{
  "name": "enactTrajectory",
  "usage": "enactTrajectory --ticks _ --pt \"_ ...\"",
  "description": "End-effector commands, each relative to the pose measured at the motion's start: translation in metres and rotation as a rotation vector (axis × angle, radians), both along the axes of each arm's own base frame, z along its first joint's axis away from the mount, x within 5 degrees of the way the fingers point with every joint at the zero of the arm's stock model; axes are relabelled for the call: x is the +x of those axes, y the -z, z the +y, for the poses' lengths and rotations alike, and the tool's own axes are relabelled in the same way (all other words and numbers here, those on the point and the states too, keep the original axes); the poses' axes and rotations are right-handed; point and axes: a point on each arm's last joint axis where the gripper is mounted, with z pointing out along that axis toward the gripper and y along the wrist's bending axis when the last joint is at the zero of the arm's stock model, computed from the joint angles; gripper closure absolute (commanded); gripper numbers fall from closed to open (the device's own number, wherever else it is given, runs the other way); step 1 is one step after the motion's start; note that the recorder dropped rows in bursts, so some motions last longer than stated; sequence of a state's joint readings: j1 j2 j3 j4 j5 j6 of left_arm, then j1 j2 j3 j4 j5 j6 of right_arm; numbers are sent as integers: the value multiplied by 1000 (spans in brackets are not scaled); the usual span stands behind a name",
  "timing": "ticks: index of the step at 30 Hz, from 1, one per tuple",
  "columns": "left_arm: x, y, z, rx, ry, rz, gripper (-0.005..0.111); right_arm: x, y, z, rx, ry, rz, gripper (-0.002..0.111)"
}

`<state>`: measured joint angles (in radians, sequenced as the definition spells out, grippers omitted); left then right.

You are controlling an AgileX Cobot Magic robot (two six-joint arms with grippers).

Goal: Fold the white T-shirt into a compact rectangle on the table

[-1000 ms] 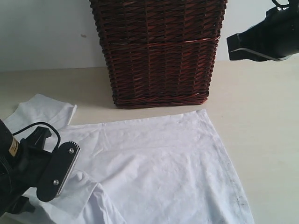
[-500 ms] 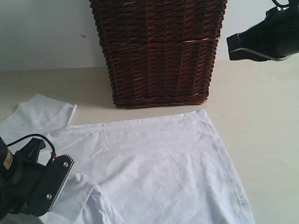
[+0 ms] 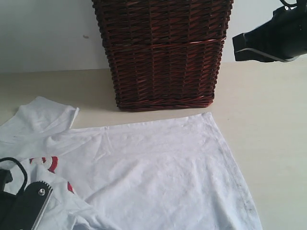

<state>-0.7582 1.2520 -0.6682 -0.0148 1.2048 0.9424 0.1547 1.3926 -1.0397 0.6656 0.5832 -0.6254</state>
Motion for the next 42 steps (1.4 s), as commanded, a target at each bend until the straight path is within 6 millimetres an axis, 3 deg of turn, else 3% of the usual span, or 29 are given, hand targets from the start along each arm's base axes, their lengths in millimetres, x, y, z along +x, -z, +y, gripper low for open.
enactTrajectory --ticks 1,4,7,12,18,25,28,31,33,35,38,40,41,42 --pt "-17 -3 -14 -129 -154 151 107 -1 1 0 3 -4 8 108" --pt "-25 -5 -22 -145 -343 215 107 -1 2 0 3 -5 9 108" --pt "-39 -5 -31 -129 -415 258 107 0 1 -1 3 1 1 108" --pt "-70 0 -41 -65 -421 322 107 0 1 -1 2 4 -3 108" --pt "-114 1 -50 -37 -437 538 107 1 1 -1 2 7 -6 108" --pt "-145 2 -49 28 -396 616 107 0 1 -1 2 4 -3 108" --pt "-140 6 -44 61 -376 528 106 0 1 -1 2 1 1 108" --pt "-128 13 -37 115 -377 371 92 -1 3 0 2 -14 21 108" --pt "-116 18 -31 156 -379 216 67 1 9 1 -7 -29 47 108" --pt "-108 20 -27 168 -343 118 51 6 21 3 -17 -44 94 108" --pt "-84 14 -39 52 -367 -124 56 14 39 4 -31 -60 153 108" --pt "-50 -2 -46 -39 -474 -440 67 18 51 5 -42 -77 191 108" --pt "-23 -16 -46 -110 -615 -624 78 19 58 9 -66 -101 206 108" --pt "0 -25 -42 -128 -702 -685 89 18 63 15 -100 -134 214 108"
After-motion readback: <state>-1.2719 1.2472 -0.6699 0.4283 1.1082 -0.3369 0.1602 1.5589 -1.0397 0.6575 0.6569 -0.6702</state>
